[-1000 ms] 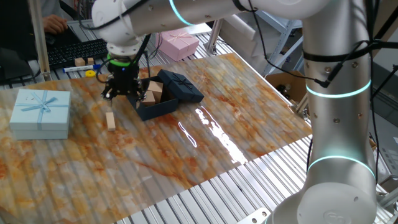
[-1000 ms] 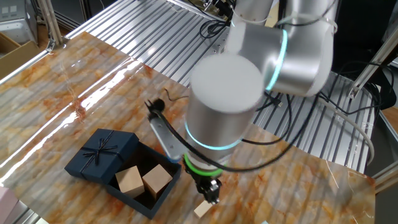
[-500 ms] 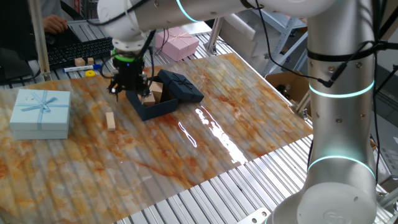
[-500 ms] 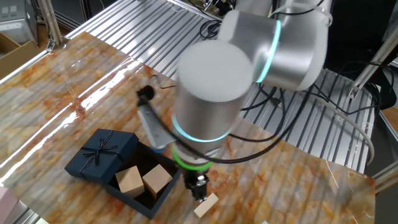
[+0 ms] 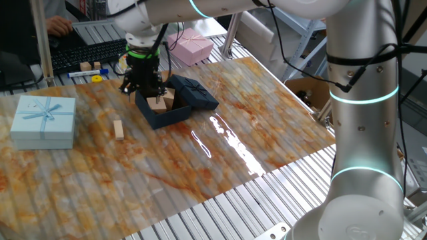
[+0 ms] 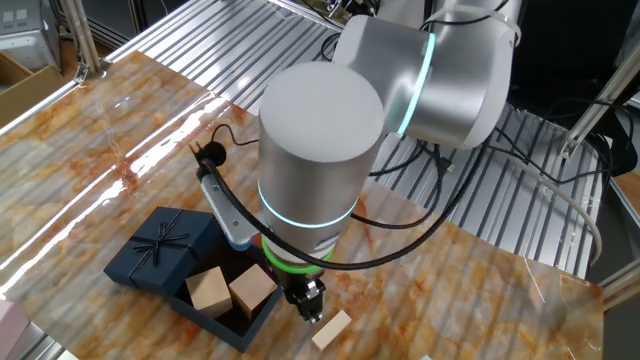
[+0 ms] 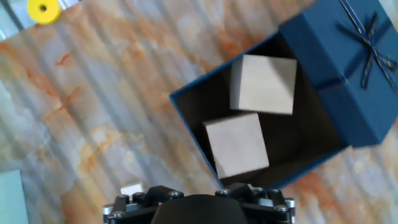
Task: Take everything out of the gift box
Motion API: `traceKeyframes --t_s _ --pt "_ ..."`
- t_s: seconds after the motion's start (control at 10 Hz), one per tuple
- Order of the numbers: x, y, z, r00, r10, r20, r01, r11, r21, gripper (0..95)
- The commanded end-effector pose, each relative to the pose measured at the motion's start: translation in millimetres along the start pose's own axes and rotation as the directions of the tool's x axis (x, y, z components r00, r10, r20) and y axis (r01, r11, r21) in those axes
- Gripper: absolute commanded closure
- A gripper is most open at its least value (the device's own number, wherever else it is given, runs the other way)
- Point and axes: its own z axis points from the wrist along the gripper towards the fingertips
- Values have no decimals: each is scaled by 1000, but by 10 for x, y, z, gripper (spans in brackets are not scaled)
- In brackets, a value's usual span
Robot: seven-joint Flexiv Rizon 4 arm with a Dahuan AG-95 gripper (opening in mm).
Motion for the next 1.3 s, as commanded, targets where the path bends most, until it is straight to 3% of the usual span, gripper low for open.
traceKeyframes --t_s 0.1,0.4,0.6,1.3 --pt "-94 -45 40 996 -85 8 85 996 -1 190" --pt "-135 -86 60 994 -108 10 108 994 -4 190" --pt "-206 -192 100 990 -139 23 140 990 -15 190" --pt "-308 -397 175 990 -139 27 140 990 -30 190"
